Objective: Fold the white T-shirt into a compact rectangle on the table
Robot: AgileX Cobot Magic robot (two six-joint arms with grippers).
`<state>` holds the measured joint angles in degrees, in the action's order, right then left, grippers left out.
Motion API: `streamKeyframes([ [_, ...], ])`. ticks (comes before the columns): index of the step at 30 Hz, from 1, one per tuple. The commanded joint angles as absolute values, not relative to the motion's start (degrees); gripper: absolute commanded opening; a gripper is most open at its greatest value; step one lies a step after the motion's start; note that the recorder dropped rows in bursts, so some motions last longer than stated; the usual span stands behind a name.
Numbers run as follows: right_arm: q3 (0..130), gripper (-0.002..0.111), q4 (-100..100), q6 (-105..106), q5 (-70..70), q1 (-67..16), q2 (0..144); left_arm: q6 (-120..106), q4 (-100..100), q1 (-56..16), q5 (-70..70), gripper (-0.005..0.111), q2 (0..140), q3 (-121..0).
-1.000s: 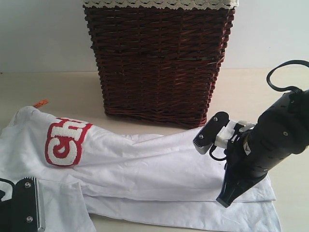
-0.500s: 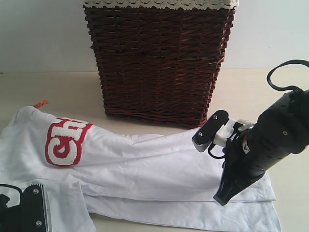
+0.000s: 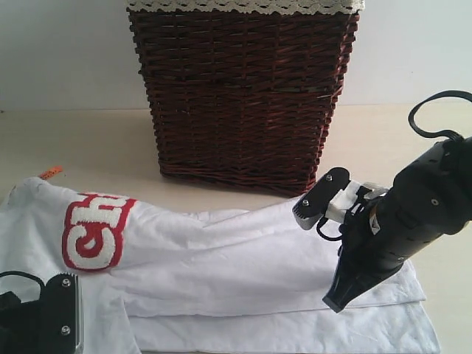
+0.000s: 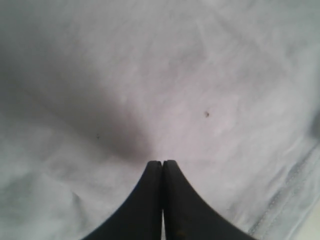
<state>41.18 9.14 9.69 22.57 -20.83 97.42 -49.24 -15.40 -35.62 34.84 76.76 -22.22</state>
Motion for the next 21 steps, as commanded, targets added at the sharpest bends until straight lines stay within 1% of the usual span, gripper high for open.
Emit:
streamKeyframes([
  [1,41.11,0.0,7.43,9.75,21.25,-20.99,96.8,-48.99,-10.55,-36.03,56.54,0.0,72.23,-29.34],
  [4,41.11,0.0,5.2,9.75,21.25,-20.99,96.8,-48.99,-5.77,-36.03,60.6,0.0,70.46,-33.26],
  [8,41.11,0.0,4.62,9.87,21.25,-20.99,96.8,-49.43,3.12,-35.91,60.37,0.0,71.13,-38.04],
  [13,41.11,0.0,4.62,10.0,20.9,-20.99,96.8,-52.4,12.39,-35.91,52.38,0.0,74.94,-40.86],
  [19,41.11,0.0,4.43,9.87,20.9,-20.99,96.8,-52.65,21.67,-35.91,40.13,0.0,84.37,-43.27],
  [21,41.11,0.0,4.43,9.85,20.79,-20.99,96.8,-52.09,22.97,-35.91,36.33,0.002,87.52,-44.98],
])
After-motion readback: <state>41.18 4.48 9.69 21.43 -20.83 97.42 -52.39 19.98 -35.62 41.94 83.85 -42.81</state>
